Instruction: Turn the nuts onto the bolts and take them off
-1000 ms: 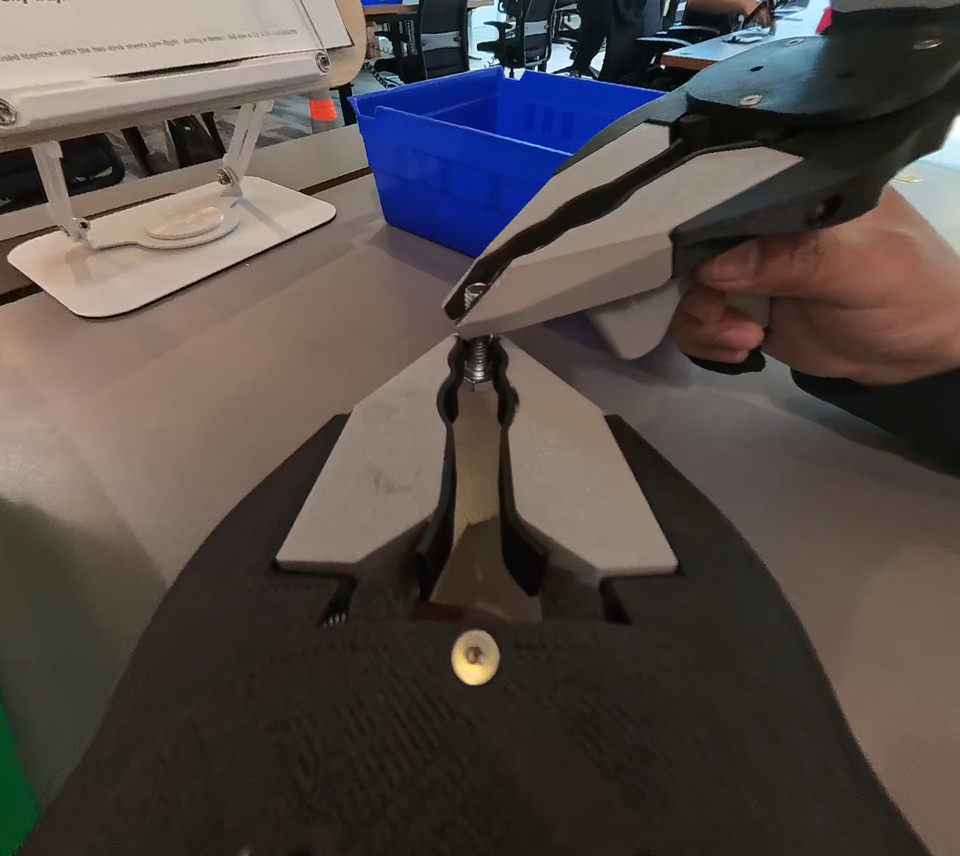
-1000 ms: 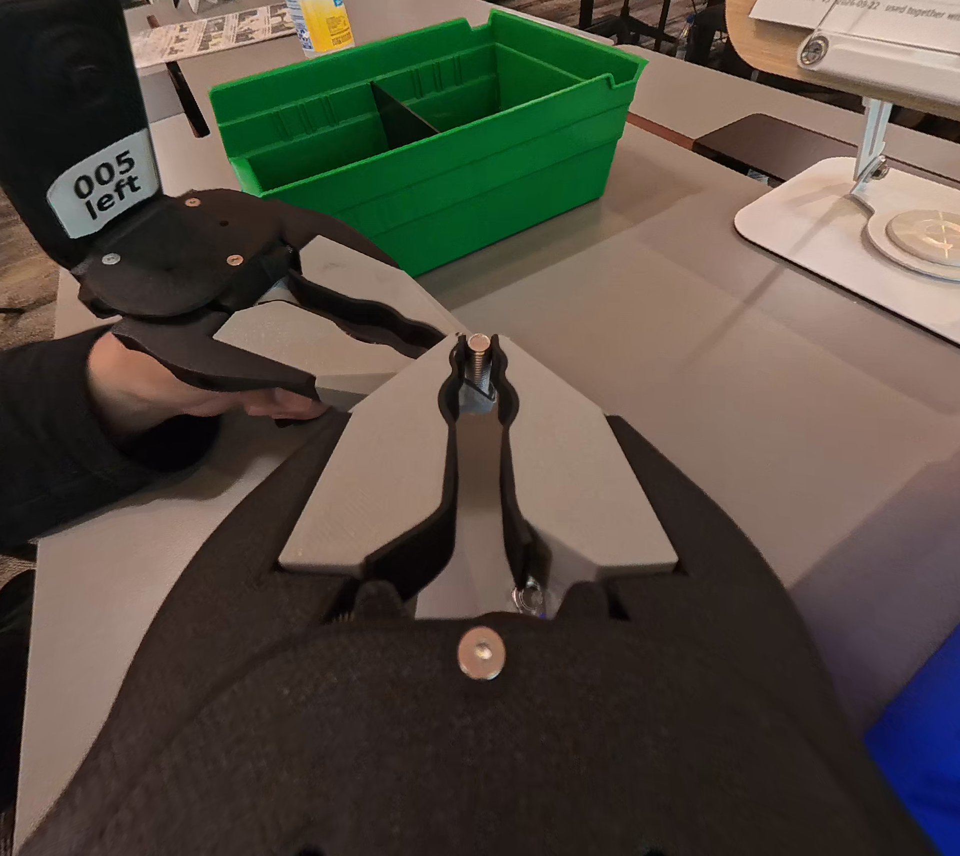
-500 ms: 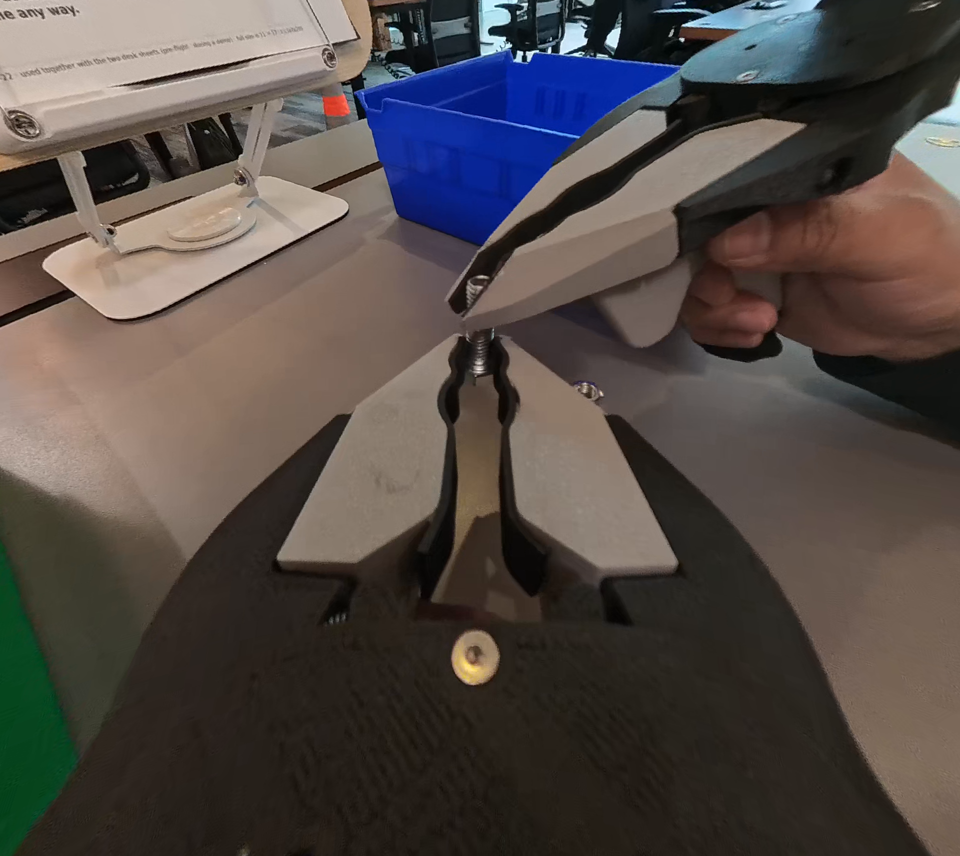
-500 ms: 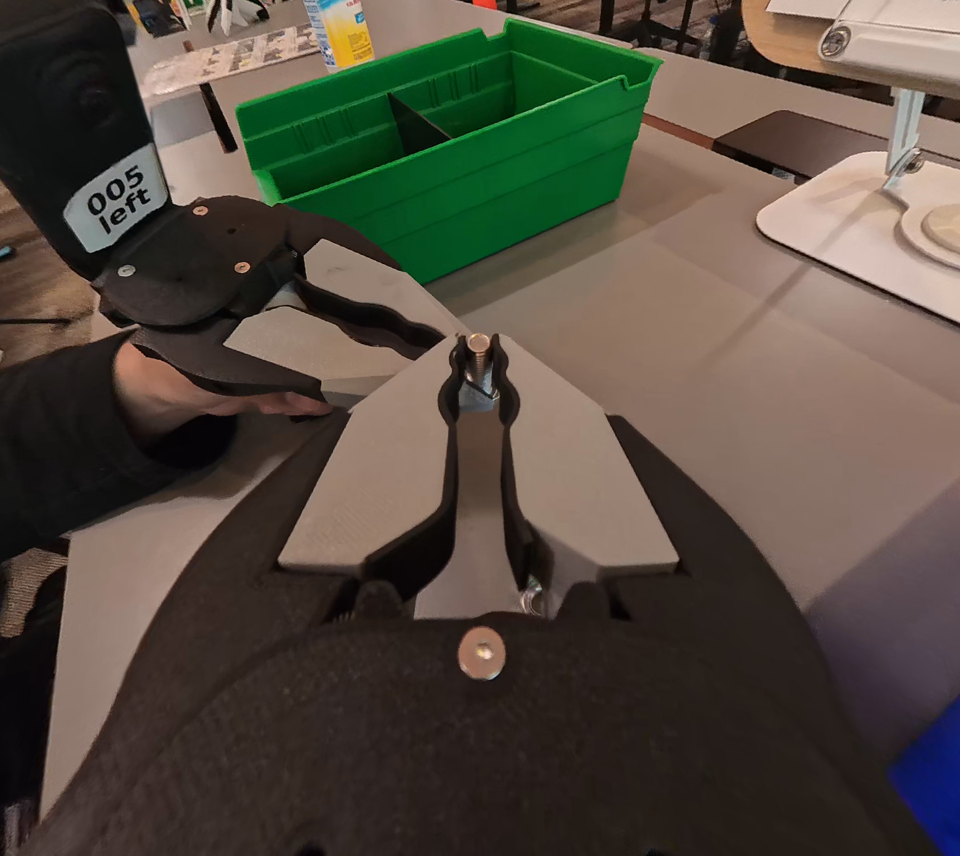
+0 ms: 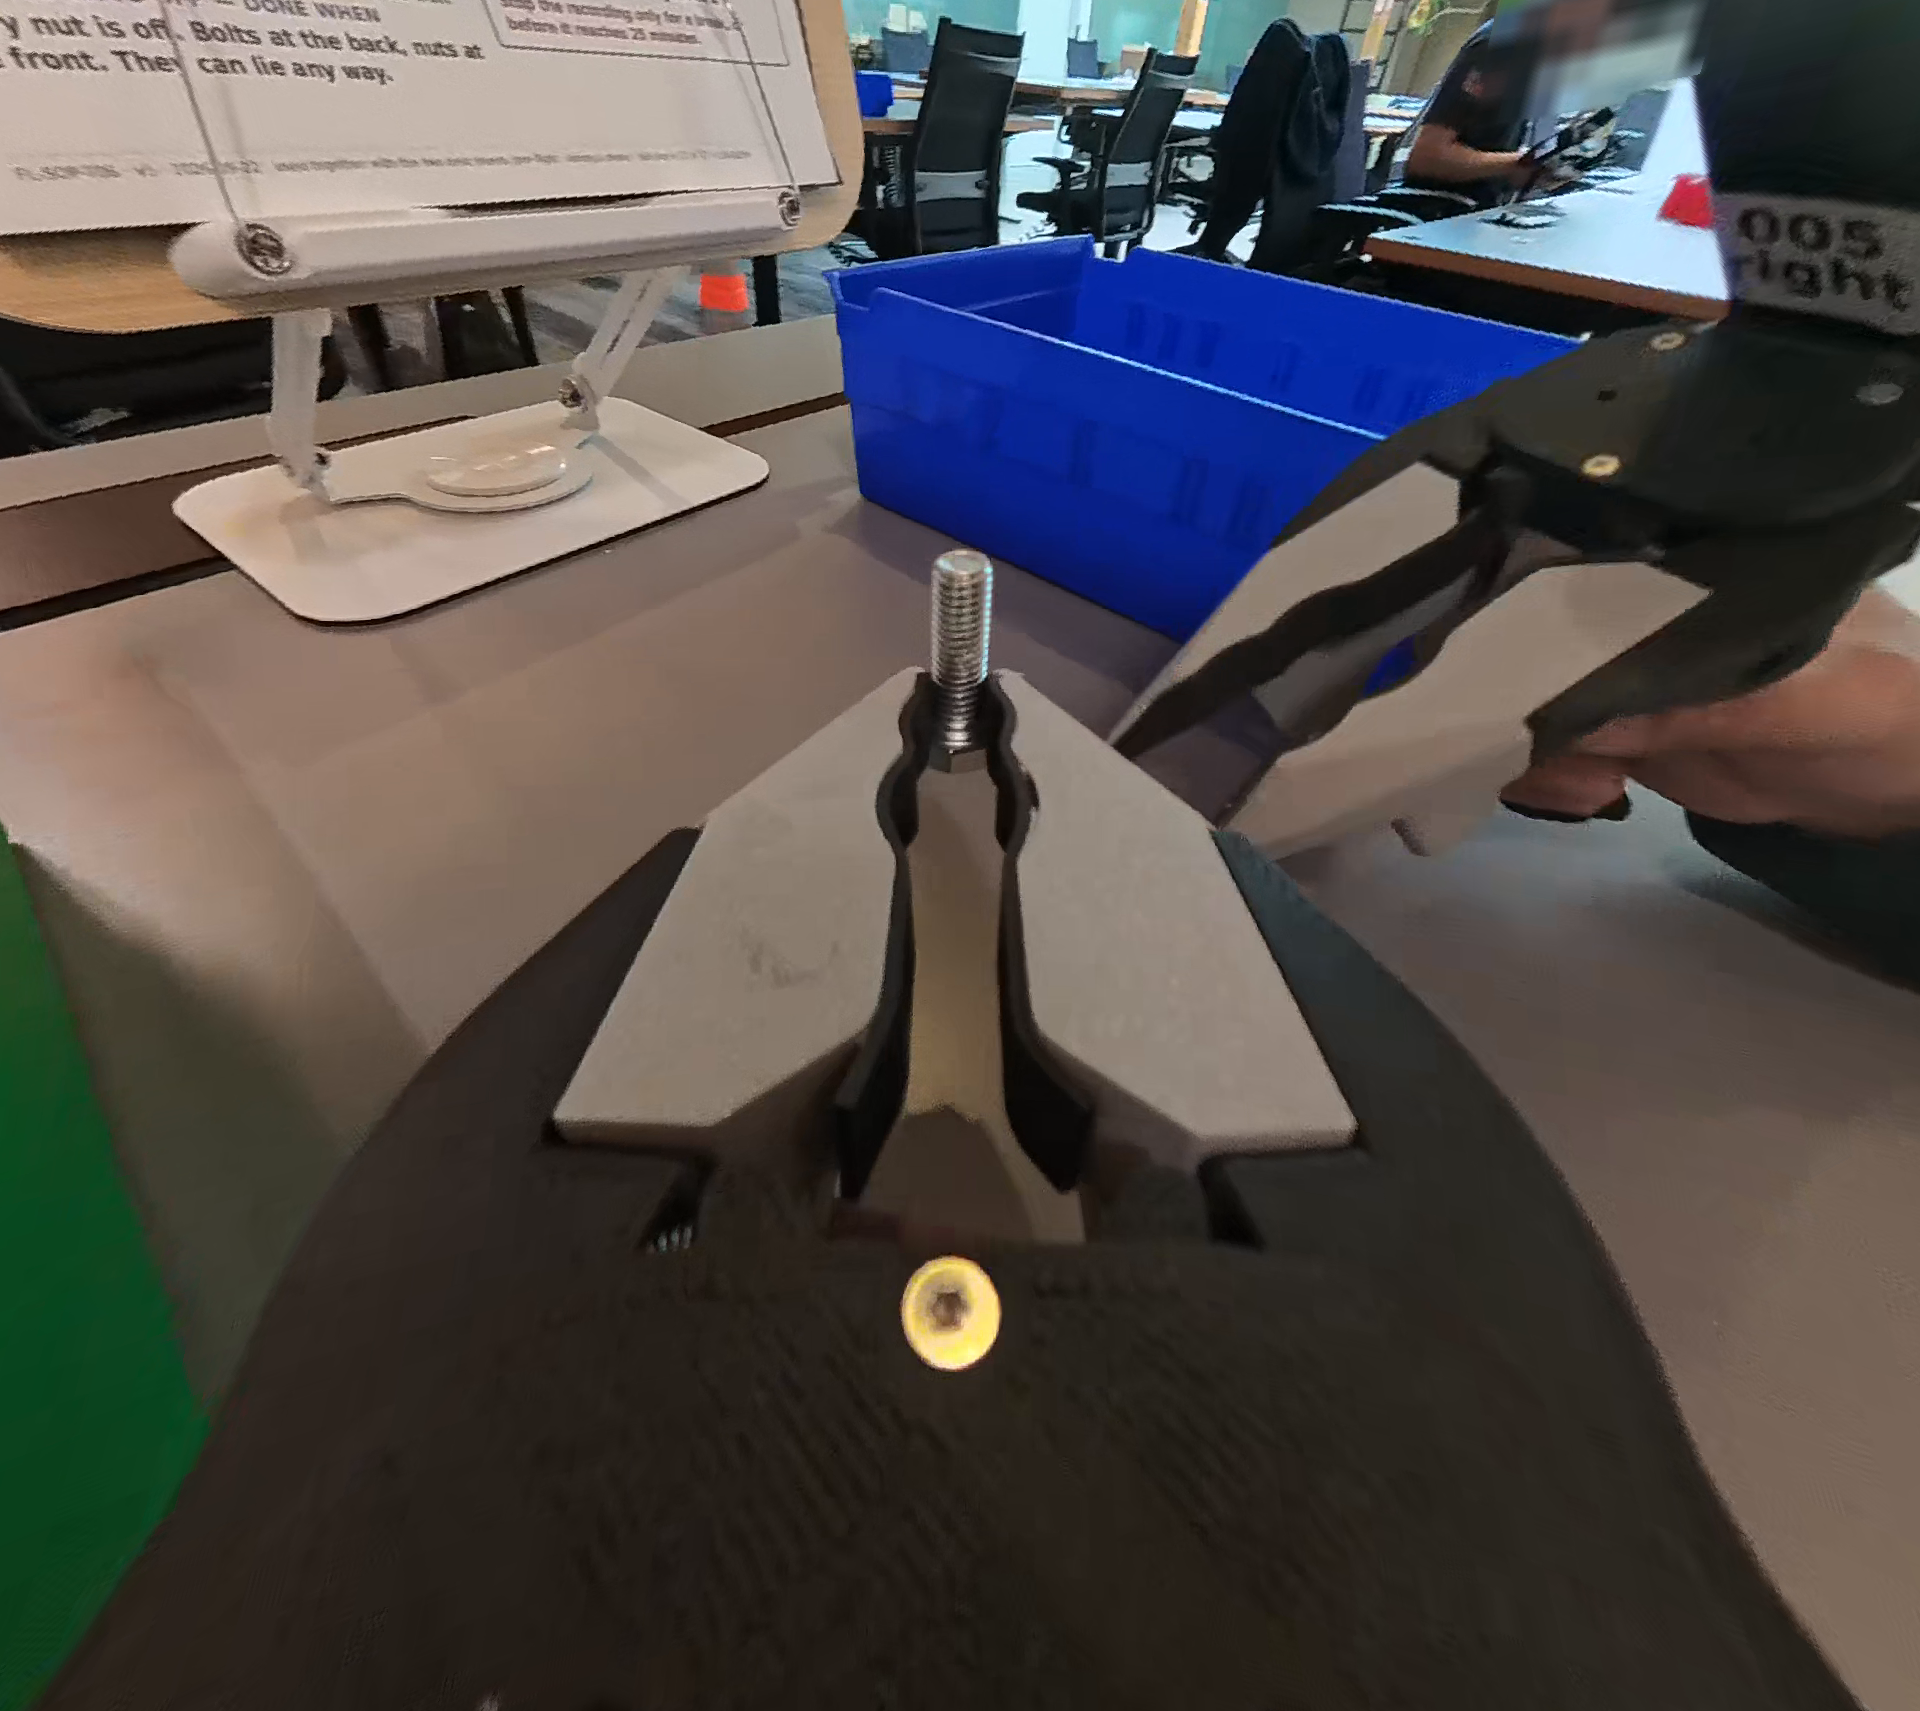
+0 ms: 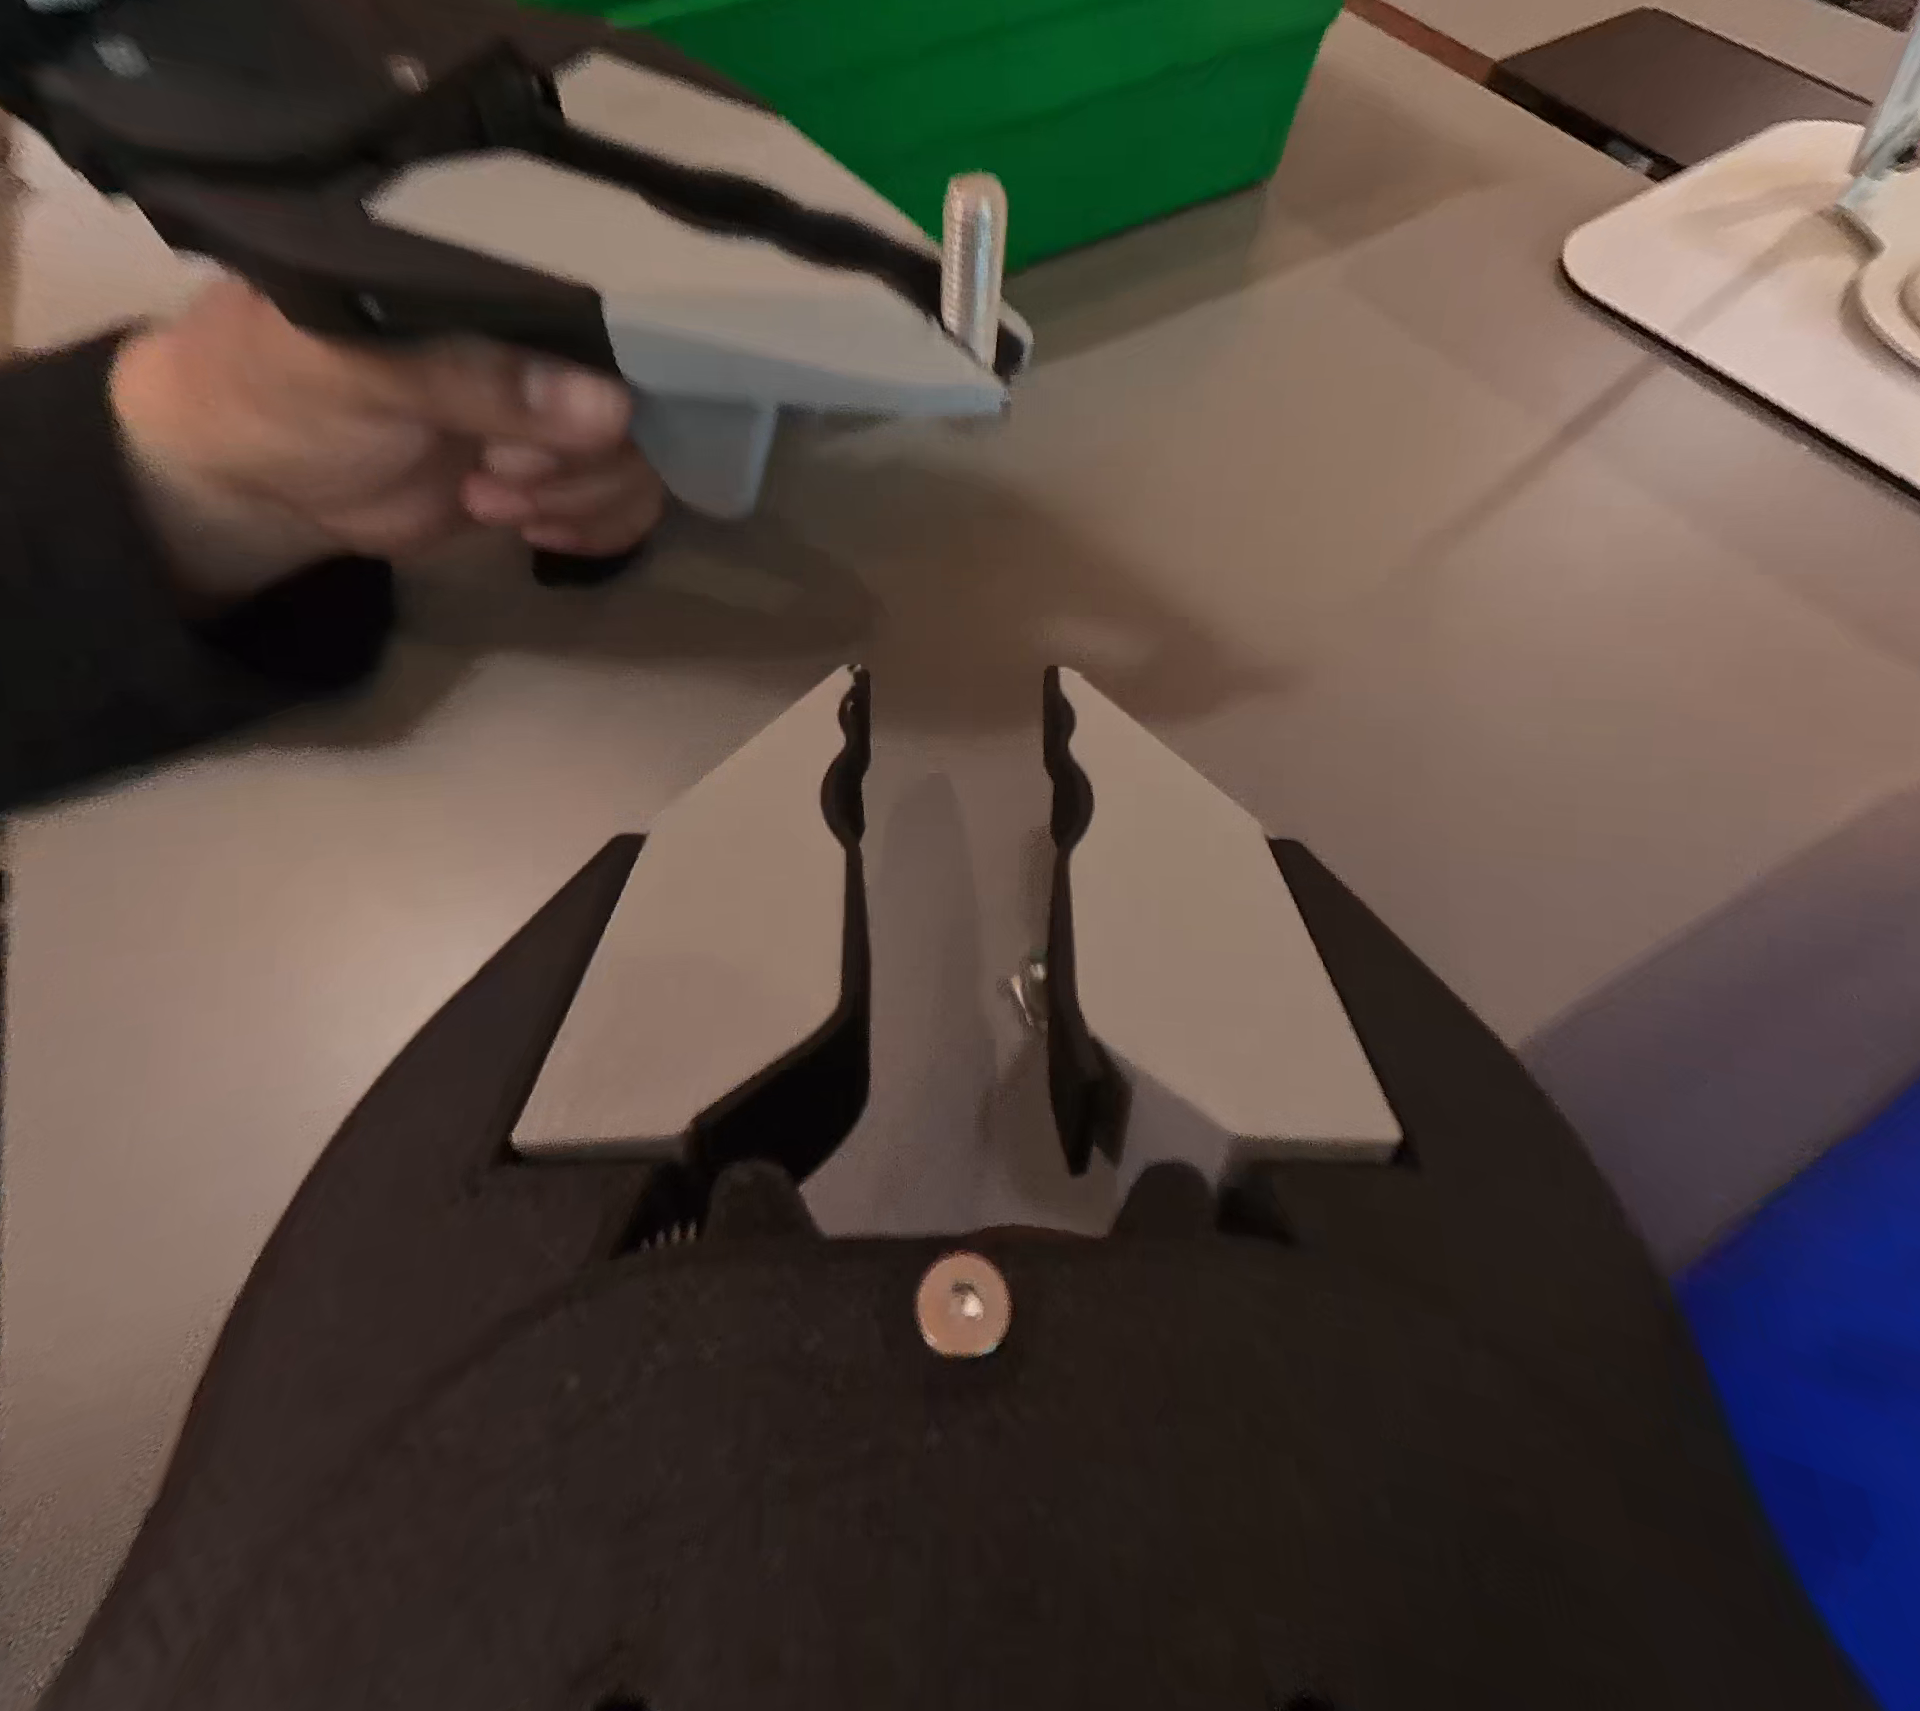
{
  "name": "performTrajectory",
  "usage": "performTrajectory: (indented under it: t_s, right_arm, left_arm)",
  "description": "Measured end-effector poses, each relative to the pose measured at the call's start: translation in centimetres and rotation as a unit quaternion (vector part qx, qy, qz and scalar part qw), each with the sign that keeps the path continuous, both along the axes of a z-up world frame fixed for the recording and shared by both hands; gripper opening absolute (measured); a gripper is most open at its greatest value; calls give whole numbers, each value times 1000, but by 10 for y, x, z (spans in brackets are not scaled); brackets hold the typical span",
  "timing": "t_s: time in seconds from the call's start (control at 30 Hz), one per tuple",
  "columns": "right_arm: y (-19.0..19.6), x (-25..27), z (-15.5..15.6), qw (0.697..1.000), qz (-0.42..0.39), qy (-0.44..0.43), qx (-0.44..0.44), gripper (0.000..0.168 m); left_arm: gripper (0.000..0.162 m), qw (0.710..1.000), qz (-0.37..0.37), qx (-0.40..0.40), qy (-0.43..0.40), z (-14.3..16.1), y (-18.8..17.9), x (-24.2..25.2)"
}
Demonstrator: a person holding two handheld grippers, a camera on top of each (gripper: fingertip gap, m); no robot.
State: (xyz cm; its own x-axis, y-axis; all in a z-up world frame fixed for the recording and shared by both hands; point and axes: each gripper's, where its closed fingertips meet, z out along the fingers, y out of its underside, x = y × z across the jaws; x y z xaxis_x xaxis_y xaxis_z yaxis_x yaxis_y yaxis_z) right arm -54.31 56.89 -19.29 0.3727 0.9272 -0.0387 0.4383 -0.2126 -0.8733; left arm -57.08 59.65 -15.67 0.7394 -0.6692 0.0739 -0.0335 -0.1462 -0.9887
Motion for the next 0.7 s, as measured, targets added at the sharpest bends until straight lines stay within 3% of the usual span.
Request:
performTrajectory:
  t_s: [0.23,0.3,0.47,0.7]
  right_arm:
    - [15,51,-18,992,-90,-67,52,28]
    - [22,65,-16,989,-116,-70,63,37]
    - [-1,59,-17,998,-43,-35,30,39]
    - [-4,54,-47,992,-22,-119,42,41]
  left_arm:
    - [7,999,-49,4,-20,4,-10,7]
    - [7,997,-69,7,-21,5,-14,11]
    - [7,988,-150,17,-36,10,-35,23]
    - [7,959,-278,0,-54,12,-75,39]
